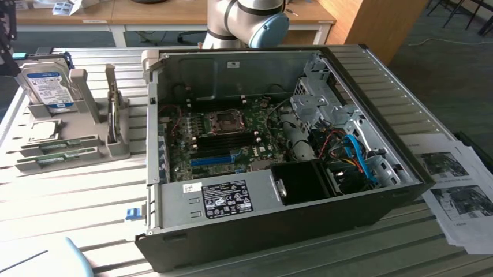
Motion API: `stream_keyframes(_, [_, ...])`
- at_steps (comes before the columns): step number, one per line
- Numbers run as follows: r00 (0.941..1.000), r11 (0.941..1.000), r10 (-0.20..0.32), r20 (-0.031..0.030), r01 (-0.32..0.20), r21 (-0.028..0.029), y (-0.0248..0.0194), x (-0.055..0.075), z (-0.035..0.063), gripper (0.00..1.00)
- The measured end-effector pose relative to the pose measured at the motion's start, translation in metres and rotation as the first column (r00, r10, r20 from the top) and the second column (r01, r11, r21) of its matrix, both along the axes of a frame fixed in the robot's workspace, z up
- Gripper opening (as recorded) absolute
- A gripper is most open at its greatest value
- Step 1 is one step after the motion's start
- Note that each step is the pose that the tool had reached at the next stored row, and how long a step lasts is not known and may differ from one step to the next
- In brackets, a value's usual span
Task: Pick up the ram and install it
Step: 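Pick up the ram and move it above insertion slot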
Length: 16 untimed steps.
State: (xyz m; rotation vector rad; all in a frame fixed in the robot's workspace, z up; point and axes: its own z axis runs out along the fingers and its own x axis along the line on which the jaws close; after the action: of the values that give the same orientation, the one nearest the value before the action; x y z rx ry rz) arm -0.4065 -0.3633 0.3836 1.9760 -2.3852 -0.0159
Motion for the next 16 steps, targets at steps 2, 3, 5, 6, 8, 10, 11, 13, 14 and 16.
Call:
stream_keyframes(2, [0.9996,0.9996,0.029,0.0,-0.029,0.0,0.0,0.0,0.0,0.09])
stream_keyframes(3, [0.9991,0.9991,0.042,0.0,-0.042,0.0,0.0,0.0,0.0,0.09])
stream_keyframes(5, [0.9978,0.9978,0.067,0.0,-0.067,0.0,0.0,0.0,0.0,0.09])
stream_keyframes(6, [0.9968,0.9968,0.08,0.0,-0.08,0.0,0.0,0.0,0.0,0.09])
stream_keyframes(8, [0.9945,0.9945,0.105,0.0,-0.105,0.0,0.0,0.0,0.0,0.09])
stream_keyframes(10, [0.9929,0.9929,0.119,0.0,-0.119,0.0,0.0,0.0,0.0,0.09])
stream_keyframes(11, [0.9928,0.9928,0.12,0.0,-0.12,0.0,0.0,0.0,0.0,0.09])
stream_keyframes(13, [0.9928,0.9928,0.12,0.0,-0.12,0.0,0.0,0.0,0.0,0.09])
stream_keyframes(14, [0.9928,0.9928,0.12,0.0,-0.12,0.0,0.0,0.0,0.0,0.09])
stream_keyframes(16, [0.9928,0.9928,0.12,0.0007,-0.12,-0.0001,0.0,0.0001,0.0,0.09])
